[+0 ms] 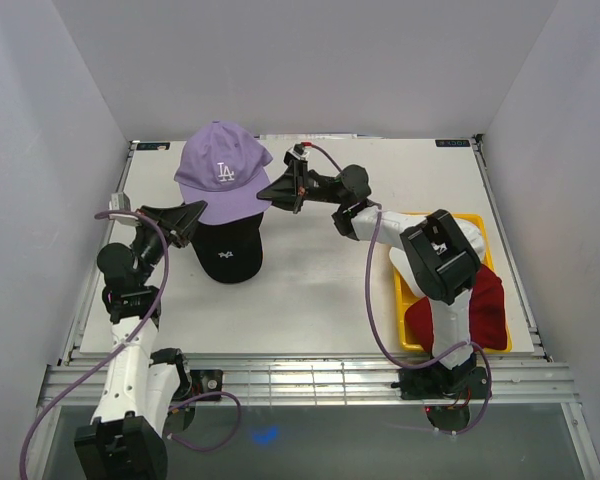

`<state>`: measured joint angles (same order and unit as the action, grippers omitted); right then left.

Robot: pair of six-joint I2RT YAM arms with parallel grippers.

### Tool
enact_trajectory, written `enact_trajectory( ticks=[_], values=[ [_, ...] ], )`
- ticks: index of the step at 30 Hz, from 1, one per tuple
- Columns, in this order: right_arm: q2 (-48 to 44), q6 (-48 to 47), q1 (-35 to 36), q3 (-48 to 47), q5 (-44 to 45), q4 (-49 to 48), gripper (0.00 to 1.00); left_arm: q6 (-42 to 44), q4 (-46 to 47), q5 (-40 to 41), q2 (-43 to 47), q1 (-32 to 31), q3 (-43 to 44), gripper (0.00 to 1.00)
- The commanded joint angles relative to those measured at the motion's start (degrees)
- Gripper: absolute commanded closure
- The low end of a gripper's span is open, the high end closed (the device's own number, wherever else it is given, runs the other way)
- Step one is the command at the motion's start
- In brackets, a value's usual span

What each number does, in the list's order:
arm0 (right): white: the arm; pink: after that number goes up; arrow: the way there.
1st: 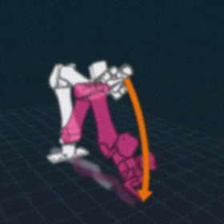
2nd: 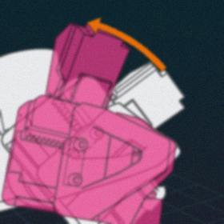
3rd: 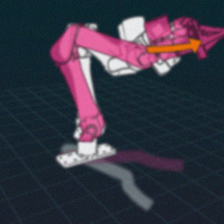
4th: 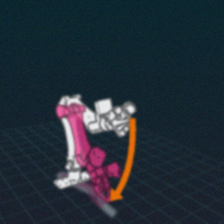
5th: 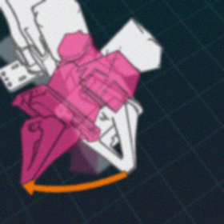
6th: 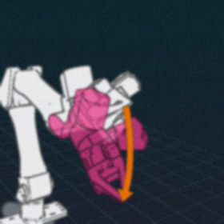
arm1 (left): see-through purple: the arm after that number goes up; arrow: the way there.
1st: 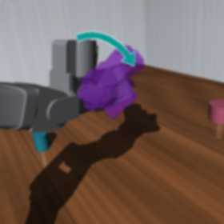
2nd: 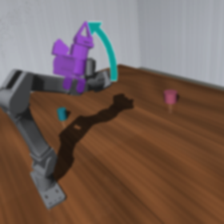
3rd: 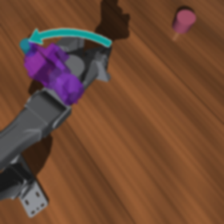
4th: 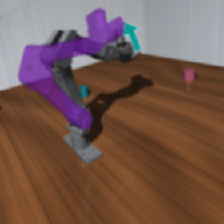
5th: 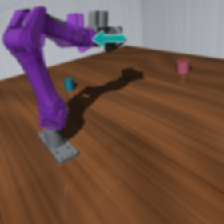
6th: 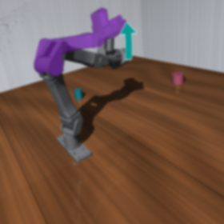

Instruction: Stack the hats

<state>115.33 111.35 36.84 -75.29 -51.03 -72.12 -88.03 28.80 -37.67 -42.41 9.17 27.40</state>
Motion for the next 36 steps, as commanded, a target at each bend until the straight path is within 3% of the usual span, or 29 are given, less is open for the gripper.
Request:
enact_trajectory(
  ticks=[1,15,22,31,36],
  values=[
    [1.2,-5.8,3.6,-3.3,-5.2,2.3,0.92,3.9,-0.9,-2.3,1.1,-0.2,-0.3,0.96],
    [4.1,-12.5,4.8,-5.4,-7.8,10.6,0.92,10.5,-9.8,-2.2,4.6,-0.3,-0.9,1.0],
    [4.8,-16.5,5.3,-7.0,-8.5,15.5,0.92,23.0,-28.4,2.8,7.1,-2.1,5.6,1.0],
    [3.9,-25.4,6.4,-7.7,-8.6,24.7,0.92,28.9,-40.2,6.8,7.9,-3.2,7.2,1.0],
    [2.8,-32.7,6.9,-8.9,-7.5,34.8,0.92,31.7,-45.1,9.4,8.0,-3.7,8.9,1.0]
  ],
)
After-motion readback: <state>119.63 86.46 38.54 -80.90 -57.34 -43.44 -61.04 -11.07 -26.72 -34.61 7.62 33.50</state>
